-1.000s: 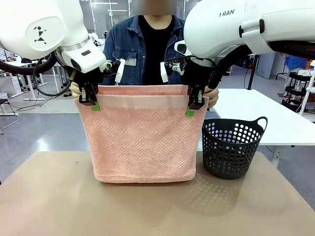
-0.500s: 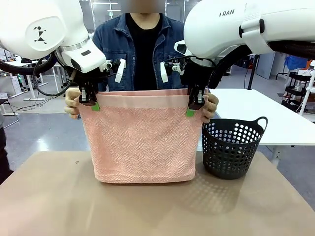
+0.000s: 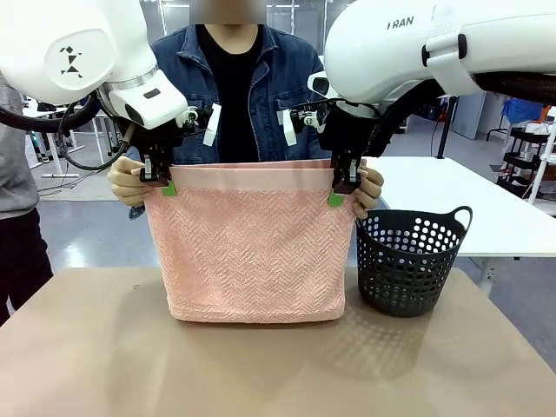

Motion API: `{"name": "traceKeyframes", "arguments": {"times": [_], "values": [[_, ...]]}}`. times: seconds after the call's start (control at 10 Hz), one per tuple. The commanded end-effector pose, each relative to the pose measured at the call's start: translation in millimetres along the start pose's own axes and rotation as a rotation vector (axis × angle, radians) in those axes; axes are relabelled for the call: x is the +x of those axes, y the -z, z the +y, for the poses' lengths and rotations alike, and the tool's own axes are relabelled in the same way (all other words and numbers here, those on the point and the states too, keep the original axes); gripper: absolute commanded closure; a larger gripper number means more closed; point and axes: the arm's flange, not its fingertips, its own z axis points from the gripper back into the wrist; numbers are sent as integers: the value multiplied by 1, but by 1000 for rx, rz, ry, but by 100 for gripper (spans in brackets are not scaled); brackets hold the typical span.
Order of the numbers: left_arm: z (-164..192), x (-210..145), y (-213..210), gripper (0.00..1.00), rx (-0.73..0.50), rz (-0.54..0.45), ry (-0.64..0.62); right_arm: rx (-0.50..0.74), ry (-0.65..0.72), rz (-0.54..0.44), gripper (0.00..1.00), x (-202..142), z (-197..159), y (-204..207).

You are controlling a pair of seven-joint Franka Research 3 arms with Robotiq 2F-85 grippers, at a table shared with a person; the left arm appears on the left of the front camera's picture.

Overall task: Fold the towel.
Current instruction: Release the end of the 100 cm Hotel Towel you were holding and grab the top end of the folded side.

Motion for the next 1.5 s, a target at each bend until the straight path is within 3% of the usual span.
{"name": "traceKeyframes", "arguments": {"times": [0.0,0.2,0.3,0.4,0.5,0.6,0.7,0.8,0.9,1.0,1.1,1.3,1.4], "values": [[1,-2,0,100,11,13,7,-2,-2,-1,100,1,0,-1],[0,0,0,97,0,0,0,0,0,0,97,0,0,0],[-1,0,-1,62,9,1,10,-4,-10,-7,97,-2,1,1],[-1,0,-3,62,25,-4,-8,-11,-15,-2,58,-3,2,0],[-1,0,-4,28,25,-9,-8,-14,-3,-5,57,-4,2,-1],[-1,-2,-9,60,29,-9,-17,-25,7,-11,18,-4,3,-4],[-1,-5,-21,0,43,-20,-24,-69,0,-5,54,-5,6,-15],[0,-10,-34,27,65,-34,-46,-110,-6,-8,0,-6,9,-26],[0,-15,-48,0,100,-47,-64,-138,-11,-17,15,-7,10,-35],[-2,-18,-63,0,139,-69,-75,-169,-22,-28,0,-7,13,-45],[-6,-20,-75,19,175,-78,-72,-205,-32,-40,0,-7,17,-57],[-12,-24,-94,0,226,-110,-70,-260,-52,-79,0,-10,24,-82],[-11,-25,-94,0,226,-116,-74,-255,-55,-86,0,-12,21,-83]]}}
